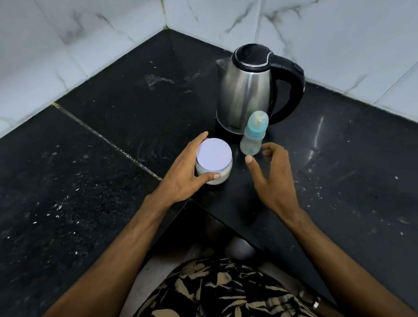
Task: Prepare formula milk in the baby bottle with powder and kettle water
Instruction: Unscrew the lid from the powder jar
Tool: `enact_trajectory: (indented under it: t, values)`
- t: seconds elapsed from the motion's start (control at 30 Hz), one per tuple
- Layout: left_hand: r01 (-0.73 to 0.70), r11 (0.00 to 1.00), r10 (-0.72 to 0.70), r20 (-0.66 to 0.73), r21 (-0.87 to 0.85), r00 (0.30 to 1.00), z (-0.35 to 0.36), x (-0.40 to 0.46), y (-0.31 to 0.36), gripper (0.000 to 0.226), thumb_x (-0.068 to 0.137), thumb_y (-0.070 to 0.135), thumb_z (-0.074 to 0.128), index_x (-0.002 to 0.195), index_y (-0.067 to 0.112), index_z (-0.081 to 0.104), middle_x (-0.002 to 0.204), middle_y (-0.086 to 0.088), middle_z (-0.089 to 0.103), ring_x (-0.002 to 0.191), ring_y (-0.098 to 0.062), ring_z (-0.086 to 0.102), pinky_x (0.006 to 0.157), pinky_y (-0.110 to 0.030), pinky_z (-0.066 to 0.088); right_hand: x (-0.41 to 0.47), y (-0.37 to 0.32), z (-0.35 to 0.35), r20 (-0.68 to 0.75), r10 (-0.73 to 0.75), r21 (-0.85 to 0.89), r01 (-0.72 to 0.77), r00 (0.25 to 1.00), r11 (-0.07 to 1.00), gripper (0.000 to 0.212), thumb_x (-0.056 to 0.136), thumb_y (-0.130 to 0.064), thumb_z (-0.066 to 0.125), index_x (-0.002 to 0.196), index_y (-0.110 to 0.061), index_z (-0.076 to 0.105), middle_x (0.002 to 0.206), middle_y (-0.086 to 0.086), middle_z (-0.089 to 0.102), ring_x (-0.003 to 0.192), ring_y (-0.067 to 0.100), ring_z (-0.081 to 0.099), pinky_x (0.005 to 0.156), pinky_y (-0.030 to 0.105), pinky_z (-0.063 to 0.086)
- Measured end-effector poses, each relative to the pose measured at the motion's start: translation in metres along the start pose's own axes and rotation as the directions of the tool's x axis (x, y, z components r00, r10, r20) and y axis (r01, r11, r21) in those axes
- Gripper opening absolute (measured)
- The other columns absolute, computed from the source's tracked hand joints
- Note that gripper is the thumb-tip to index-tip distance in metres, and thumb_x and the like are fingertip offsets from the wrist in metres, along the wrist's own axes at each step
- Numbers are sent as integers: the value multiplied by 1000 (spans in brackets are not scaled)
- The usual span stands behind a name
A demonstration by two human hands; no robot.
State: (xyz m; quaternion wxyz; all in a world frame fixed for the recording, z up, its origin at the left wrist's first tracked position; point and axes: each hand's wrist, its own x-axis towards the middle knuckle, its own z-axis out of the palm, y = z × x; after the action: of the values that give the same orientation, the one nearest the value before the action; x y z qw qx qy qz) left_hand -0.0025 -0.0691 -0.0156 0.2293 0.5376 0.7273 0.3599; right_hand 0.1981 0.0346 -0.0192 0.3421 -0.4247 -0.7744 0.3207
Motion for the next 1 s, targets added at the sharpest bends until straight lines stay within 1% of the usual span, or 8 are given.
enact_trajectory:
  t: [0.17,0.33,0.43,0.53,0.6,0.67,0.77,1.0]
  values:
    - [14,999,-14,-13,-50,1000,5,-1,-7,102,79,34,84,157,24,20,160,10,32,142,-2,31,104,1,21,7,-21,14,108,-106,-28,109,988,994,54,88,-53,59,125,-15,49,116,-4,50,103,11,52,89,31,50]
    - [66,985,-73,-39,-159,997,11,-2,-9,106,77,29,86,158,23,18,152,18,36,132,11,38,100,0,31,22,-36,26,265,-218,-194,273,939,942,66,83,-57,66,130,-15,50,126,0,55,111,14,50,91,27,43]
    - [132,960,-150,-54,-249,987,23,-4,-8,114,71,30,89,158,23,16,143,16,42,124,6,47,92,-2,40,34,-43,35,388,-217,-316,350,896,882,73,78,-66,60,133,-20,47,125,-2,56,110,19,52,96,37,45]
    - [172,929,-219,-109,-329,970,37,-2,-2,106,62,51,83,152,28,30,140,10,53,124,-4,55,97,-21,50,42,-53,40,489,-187,-408,413,852,814,81,77,-69,58,139,-20,42,127,1,55,112,23,52,97,42,45]
    - [177,926,-234,-137,-334,963,44,3,-2,91,62,48,88,141,32,46,132,8,61,122,-6,59,100,-35,53,45,-59,40,519,-181,-481,461,835,746,85,78,-69,60,141,-17,41,129,4,54,114,24,52,98,40,43]
    - [175,935,-228,-144,-309,963,42,6,-3,75,64,31,93,124,47,50,119,17,64,113,9,60,95,-19,52,49,-64,40,524,-198,-530,499,829,685,80,78,-69,60,135,-15,46,126,5,56,113,24,52,97,39,40]
    - [183,939,-222,-104,-293,970,35,8,-9,81,64,21,94,113,58,42,112,29,58,102,25,53,82,-1,44,55,-65,42,551,-215,-514,531,806,674,74,79,-67,60,129,-13,49,122,4,57,109,23,52,94,38,40]
    - [209,942,-234,-67,-265,970,30,9,-9,101,58,27,96,140,40,38,129,20,53,112,8,53,89,-10,42,65,-53,36,652,-255,-367,592,714,718,83,80,-64,63,143,-14,42,133,2,52,115,20,45,97,37,35]
